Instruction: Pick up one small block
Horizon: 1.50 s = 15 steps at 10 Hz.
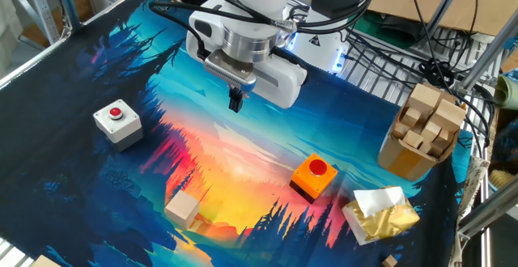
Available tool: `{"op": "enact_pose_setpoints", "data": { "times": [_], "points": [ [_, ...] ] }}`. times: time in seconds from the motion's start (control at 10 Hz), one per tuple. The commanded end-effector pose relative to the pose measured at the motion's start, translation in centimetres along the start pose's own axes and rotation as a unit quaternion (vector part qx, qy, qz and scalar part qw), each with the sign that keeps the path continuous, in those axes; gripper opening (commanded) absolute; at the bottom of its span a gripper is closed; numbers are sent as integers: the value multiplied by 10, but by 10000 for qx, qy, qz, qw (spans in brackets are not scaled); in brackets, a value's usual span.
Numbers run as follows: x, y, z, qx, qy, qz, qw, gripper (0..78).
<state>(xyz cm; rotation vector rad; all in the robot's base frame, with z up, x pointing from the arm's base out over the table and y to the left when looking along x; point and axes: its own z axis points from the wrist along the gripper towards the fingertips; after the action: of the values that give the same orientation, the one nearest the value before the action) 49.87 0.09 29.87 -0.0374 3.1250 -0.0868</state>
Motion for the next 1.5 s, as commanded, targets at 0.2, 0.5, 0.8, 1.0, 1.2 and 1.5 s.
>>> {"op": "enact_pose_setpoints", "data": {
  "times": [0.2, 0.5, 0.8, 1.0, 1.2, 1.5],
  "points": [
    [-1, 0, -1, 0, -11, -2, 10000, 0],
    [-1, 0, -1, -1, -11, -3, 10000, 0],
    [-1, 0, -1, -10, -12, 14, 10000, 0],
    [0, 1, -1, -16, -16, 31, 10000, 0],
    [0, 1, -2, -24, -16, 43, 10000, 0],
    [-1, 2, -2, -27, -30, 76, 10000, 0]
  ]
}}
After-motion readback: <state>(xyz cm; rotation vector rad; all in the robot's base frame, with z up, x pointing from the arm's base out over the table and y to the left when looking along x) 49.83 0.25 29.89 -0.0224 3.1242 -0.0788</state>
